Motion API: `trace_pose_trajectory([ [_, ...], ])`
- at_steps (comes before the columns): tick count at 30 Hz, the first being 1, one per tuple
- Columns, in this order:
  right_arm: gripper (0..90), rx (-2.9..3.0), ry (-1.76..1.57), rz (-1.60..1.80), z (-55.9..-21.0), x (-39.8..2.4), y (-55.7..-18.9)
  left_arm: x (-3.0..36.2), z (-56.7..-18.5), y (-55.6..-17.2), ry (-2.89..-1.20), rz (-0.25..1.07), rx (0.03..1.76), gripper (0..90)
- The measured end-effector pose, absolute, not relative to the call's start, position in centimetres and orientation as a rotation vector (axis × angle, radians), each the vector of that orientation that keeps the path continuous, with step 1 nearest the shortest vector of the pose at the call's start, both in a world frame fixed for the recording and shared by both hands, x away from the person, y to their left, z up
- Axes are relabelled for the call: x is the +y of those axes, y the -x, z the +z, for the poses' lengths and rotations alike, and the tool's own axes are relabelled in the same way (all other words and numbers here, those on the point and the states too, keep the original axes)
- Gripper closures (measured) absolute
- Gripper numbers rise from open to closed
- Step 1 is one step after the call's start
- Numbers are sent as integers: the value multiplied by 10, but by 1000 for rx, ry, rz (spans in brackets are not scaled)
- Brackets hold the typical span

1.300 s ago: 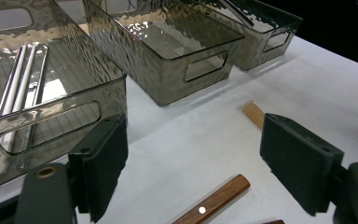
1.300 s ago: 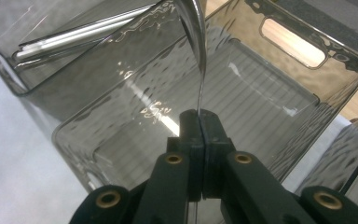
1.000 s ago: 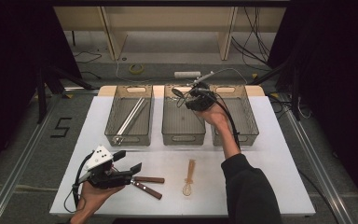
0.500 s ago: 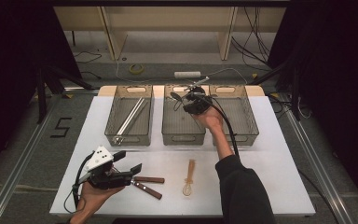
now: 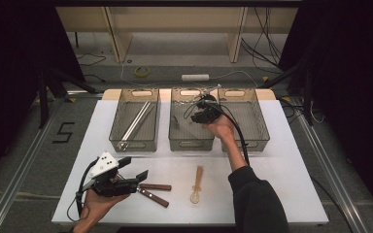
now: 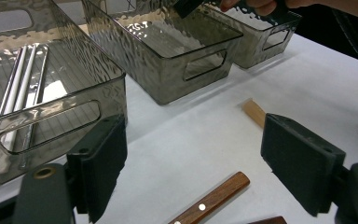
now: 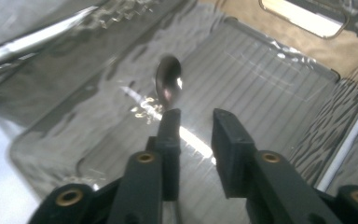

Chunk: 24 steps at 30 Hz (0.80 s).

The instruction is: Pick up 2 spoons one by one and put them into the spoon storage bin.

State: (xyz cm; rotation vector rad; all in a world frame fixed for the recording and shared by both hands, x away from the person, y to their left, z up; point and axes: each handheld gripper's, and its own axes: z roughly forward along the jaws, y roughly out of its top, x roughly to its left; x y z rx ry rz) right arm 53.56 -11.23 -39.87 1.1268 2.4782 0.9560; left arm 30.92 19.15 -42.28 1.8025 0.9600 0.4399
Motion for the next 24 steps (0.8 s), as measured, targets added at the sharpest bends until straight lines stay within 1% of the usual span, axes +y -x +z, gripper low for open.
trace_pose_trajectory([
  [5,568,2483,-1086,1052,-385,-119,-520,193,-423,-310,-1801,439,965,219],
  [8,474,2484,-1040,1038,-378,-120,-504,192,-423,-310,-1800,441,966,219],
  [16,419,2439,-1028,1101,-370,-130,-463,191,-423,-310,-1805,444,970,218],
  [24,388,2371,-1035,1133,-380,-147,-435,188,-424,-311,-1814,434,1003,218],
])
